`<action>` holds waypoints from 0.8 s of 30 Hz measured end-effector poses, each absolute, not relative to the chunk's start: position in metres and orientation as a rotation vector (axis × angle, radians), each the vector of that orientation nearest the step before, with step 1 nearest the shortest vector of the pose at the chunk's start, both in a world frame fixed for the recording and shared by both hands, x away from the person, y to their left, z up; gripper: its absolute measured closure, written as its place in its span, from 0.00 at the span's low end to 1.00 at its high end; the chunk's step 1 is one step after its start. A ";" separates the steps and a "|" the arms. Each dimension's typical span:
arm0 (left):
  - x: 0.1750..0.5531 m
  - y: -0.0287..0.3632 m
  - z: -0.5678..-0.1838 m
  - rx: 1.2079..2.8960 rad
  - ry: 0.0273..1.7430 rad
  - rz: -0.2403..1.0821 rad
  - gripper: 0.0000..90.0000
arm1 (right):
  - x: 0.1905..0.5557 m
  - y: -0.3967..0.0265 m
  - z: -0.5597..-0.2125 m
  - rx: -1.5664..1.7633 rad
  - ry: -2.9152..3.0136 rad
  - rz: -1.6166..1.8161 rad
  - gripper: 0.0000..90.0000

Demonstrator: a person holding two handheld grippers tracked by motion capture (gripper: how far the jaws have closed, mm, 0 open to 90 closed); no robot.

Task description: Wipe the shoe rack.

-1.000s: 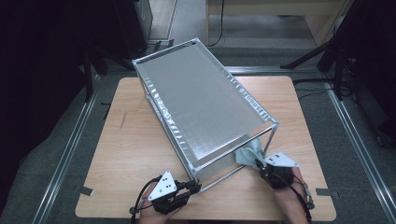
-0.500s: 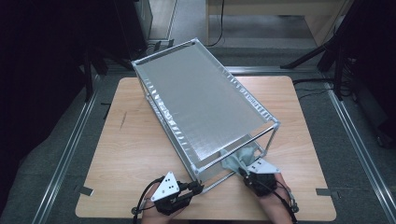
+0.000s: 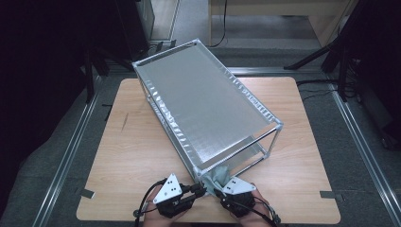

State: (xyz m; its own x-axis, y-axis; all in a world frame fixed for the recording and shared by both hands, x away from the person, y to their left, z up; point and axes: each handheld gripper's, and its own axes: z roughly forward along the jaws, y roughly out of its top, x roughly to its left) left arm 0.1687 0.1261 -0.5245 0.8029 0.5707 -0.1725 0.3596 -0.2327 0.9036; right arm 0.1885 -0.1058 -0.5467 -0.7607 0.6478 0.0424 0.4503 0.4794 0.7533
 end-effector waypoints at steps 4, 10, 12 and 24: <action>0.169 0.126 -0.524 1.853 0.707 0.233 0.88 | 0.197 -0.115 -0.545 0.919 2.483 1.119 0.87; 0.169 0.126 -0.525 1.854 0.703 0.232 0.88 | 0.223 -0.153 -0.543 1.049 2.398 1.073 0.87; 0.169 0.126 -0.525 1.854 0.703 0.232 0.88 | 0.233 -0.169 -0.542 1.100 2.349 1.048 0.87; 0.169 0.126 -0.525 1.854 0.703 0.232 0.88 | 0.264 -0.218 -0.542 1.343 2.131 0.999 0.86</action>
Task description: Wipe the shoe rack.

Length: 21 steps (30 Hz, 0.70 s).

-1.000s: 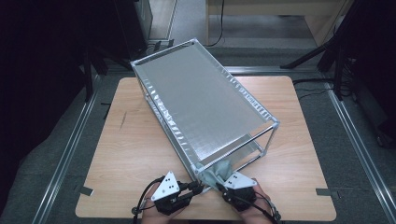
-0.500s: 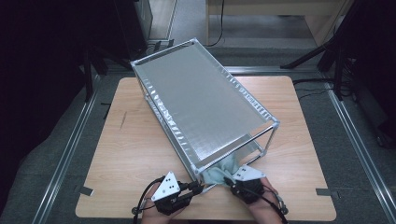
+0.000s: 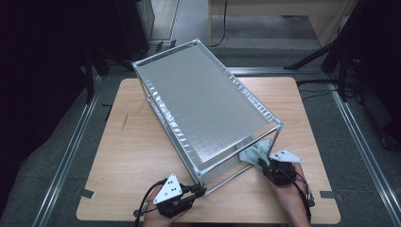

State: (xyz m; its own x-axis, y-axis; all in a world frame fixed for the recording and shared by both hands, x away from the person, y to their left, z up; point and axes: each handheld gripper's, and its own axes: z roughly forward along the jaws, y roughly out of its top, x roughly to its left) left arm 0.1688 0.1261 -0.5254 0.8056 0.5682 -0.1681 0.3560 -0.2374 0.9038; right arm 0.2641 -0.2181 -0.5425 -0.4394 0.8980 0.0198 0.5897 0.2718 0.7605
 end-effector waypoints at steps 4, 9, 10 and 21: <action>0.169 0.126 -0.526 1.851 0.705 0.225 0.88 | 0.255 -0.202 -0.542 1.301 2.182 1.011 0.86; 0.169 0.126 -0.526 1.852 0.706 0.225 0.88 | 0.234 -0.165 -0.542 1.183 2.310 1.057 0.85; 0.169 0.126 -0.526 1.852 0.705 0.225 0.88 | 0.229 -0.157 -0.542 1.160 2.339 1.073 0.85; 0.169 0.126 -0.527 1.852 0.704 0.227 0.88 | 0.193 -0.101 -0.544 0.938 2.509 1.145 0.86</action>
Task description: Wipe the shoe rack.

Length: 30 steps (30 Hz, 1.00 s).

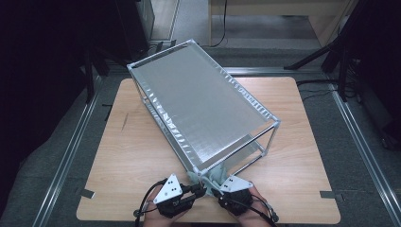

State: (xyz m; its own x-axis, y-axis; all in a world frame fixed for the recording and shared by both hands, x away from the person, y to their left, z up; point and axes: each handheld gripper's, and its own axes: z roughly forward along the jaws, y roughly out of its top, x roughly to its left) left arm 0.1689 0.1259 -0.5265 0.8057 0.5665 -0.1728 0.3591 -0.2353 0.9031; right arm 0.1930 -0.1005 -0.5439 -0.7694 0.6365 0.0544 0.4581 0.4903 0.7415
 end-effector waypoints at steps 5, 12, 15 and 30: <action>0.169 0.126 -0.527 1.851 0.706 0.228 0.88 | 0.206 -0.116 -0.543 1.022 2.458 1.113 0.86; 0.169 0.125 -0.527 1.852 0.707 0.232 0.88 | 0.243 -0.173 -0.544 1.211 2.285 1.066 0.86; 0.169 0.125 -0.527 1.853 0.707 0.234 0.88 | 0.258 -0.203 -0.547 1.335 2.170 1.030 0.85; 0.169 0.125 -0.527 1.851 0.707 0.235 0.88 | 0.222 -0.145 -0.542 1.089 2.374 1.080 0.84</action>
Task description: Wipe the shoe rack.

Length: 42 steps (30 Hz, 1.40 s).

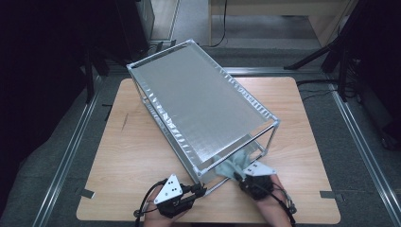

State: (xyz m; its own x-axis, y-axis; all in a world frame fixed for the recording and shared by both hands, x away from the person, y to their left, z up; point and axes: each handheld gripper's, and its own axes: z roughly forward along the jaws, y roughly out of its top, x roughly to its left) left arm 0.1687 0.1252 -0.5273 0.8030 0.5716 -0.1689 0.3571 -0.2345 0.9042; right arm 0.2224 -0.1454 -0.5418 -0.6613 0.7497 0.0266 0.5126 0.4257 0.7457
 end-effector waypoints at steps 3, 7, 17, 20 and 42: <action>0.169 0.125 -0.527 1.851 0.709 0.235 0.88 | 0.204 -0.117 -0.543 0.954 2.456 1.119 0.85; 0.169 0.125 -0.527 1.851 0.710 0.235 0.88 | 0.195 -0.101 -0.544 0.860 2.477 1.131 0.85; 0.168 0.125 -0.527 1.855 0.713 0.239 0.88 | 0.233 -0.150 -0.541 1.030 2.337 1.096 0.86; 0.168 0.125 -0.527 1.854 0.711 0.239 0.88 | 0.253 -0.177 -0.540 1.120 2.274 1.049 0.87; 0.170 0.126 -0.527 1.854 0.718 0.227 0.88 | 0.215 -0.129 -0.542 0.982 2.445 1.119 0.86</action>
